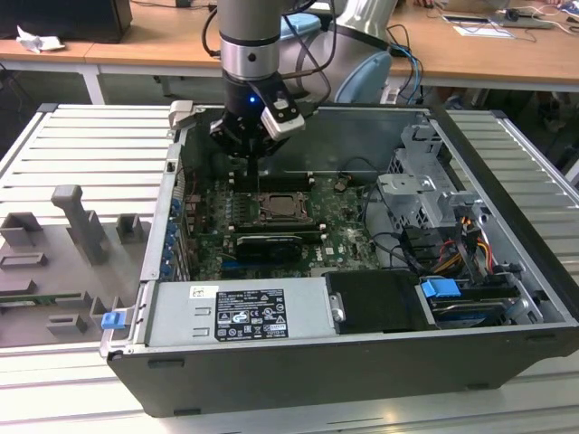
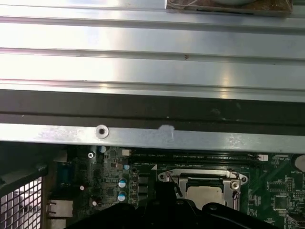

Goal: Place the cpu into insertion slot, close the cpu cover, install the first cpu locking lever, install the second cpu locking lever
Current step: 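Install the first cpu locking lever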

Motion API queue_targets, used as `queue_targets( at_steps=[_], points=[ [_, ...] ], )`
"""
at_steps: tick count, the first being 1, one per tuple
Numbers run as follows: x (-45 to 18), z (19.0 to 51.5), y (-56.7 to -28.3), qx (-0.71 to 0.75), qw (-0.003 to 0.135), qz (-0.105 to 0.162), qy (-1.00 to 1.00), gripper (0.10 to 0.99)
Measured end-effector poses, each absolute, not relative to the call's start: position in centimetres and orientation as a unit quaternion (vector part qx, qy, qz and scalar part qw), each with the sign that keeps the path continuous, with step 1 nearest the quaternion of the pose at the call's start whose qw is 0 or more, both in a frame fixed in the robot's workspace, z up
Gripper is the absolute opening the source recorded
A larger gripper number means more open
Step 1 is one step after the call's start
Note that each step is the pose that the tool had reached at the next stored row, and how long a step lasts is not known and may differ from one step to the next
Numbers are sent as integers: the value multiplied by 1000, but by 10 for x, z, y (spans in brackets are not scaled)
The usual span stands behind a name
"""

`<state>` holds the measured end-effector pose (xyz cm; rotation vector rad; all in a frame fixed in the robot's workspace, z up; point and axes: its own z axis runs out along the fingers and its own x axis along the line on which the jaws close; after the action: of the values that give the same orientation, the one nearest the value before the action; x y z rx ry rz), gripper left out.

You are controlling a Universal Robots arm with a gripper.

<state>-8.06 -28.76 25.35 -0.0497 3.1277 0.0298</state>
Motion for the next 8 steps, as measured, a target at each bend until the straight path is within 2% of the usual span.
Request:
queue_targets(
  at_steps=[8],
  points=[
    [-79, 253, -288, -16, 7, 10, 1000, 106]
  ],
)
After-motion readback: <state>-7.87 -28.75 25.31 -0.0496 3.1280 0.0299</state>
